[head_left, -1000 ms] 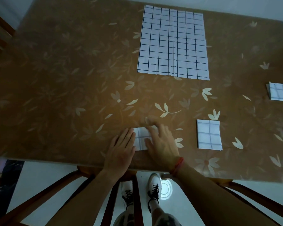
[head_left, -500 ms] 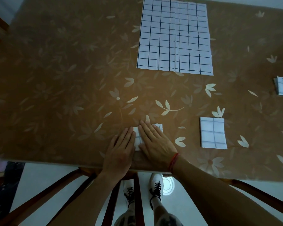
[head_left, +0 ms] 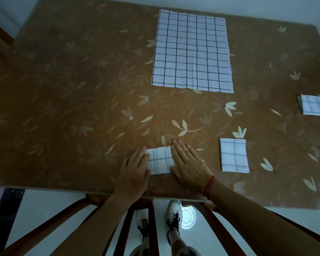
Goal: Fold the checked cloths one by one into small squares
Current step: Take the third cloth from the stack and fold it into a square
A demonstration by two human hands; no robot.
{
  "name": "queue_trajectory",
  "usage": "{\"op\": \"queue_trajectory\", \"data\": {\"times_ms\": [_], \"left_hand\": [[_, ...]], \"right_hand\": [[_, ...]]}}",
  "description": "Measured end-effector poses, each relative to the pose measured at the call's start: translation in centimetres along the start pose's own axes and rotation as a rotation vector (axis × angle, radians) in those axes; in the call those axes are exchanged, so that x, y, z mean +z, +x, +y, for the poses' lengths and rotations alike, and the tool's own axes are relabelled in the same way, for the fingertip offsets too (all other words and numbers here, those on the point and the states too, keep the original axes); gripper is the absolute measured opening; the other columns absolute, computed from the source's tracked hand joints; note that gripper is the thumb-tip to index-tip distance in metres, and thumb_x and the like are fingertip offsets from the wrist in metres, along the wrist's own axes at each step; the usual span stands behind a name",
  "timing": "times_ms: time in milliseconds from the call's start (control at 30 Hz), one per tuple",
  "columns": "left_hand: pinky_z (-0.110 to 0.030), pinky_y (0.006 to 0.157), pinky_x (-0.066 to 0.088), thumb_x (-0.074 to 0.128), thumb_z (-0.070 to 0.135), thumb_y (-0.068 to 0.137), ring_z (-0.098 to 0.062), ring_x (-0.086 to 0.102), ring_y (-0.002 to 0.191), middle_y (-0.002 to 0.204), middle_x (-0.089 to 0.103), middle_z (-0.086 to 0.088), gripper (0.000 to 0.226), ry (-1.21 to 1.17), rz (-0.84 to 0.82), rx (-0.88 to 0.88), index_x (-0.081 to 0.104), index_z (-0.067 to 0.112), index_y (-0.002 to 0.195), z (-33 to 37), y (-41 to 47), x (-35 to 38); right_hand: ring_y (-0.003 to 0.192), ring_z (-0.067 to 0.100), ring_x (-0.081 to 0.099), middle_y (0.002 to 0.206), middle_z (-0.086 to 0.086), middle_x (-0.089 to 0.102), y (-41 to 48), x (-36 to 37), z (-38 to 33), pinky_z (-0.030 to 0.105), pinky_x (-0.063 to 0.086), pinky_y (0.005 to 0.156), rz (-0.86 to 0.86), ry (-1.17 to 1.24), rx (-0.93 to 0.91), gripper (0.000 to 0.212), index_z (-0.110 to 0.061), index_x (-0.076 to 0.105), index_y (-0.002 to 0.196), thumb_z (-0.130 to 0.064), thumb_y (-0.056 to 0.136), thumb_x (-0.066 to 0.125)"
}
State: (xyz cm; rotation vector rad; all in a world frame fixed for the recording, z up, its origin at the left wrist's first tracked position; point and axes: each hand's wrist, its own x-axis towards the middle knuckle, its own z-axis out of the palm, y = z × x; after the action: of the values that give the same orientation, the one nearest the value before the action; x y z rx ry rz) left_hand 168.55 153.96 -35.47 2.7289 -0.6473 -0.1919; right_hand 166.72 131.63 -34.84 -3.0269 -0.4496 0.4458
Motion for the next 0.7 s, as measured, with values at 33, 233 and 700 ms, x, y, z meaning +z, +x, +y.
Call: {"op": "queue_trajectory", "data": {"times_ms": [33,233,700], "left_hand": [[-0.045,0.1,0.04,0.044,0.026,0.087,-0.023,0.042,0.133,0.142,0.049,-0.009,0.044,-0.016,0.013,0.003,0.052,0.012,0.128,0.0,0.3,-0.2],[-0.041,0.087,0.042,0.051,0.025,0.067,-0.023,0.052,0.103,0.109,0.056,-0.002,0.049,-0.027,0.027,0.04,0.054,0.017,0.115,0.3,2.4,-1.6],[-0.036,0.091,0.037,0.06,0.008,0.066,-0.024,0.047,0.101,0.107,0.053,-0.004,0.054,-0.225,-0.09,-0.234,0.05,0.016,0.119,1.2,5.5,-2.1]], "right_hand": [[0.143,0.032,0.032,0.153,0.021,0.033,0.1,-0.2,-0.1,0.047,0.025,0.115,0.0,-0.001,0.006,0.068,0.002,0.035,0.146,-0.048,0.1,0.025],[0.15,0.03,0.011,0.161,0.019,0.013,0.8,-1.8,-0.7,0.037,-0.006,0.116,0.001,0.108,0.004,0.075,-0.001,0.014,0.153,-0.041,0.097,0.042],[0.142,0.029,0.025,0.153,0.015,0.029,2.2,-3.8,-1.3,0.037,0.016,0.119,0.024,0.18,0.041,0.091,-0.007,0.015,0.153,-0.029,0.082,0.066]]}}
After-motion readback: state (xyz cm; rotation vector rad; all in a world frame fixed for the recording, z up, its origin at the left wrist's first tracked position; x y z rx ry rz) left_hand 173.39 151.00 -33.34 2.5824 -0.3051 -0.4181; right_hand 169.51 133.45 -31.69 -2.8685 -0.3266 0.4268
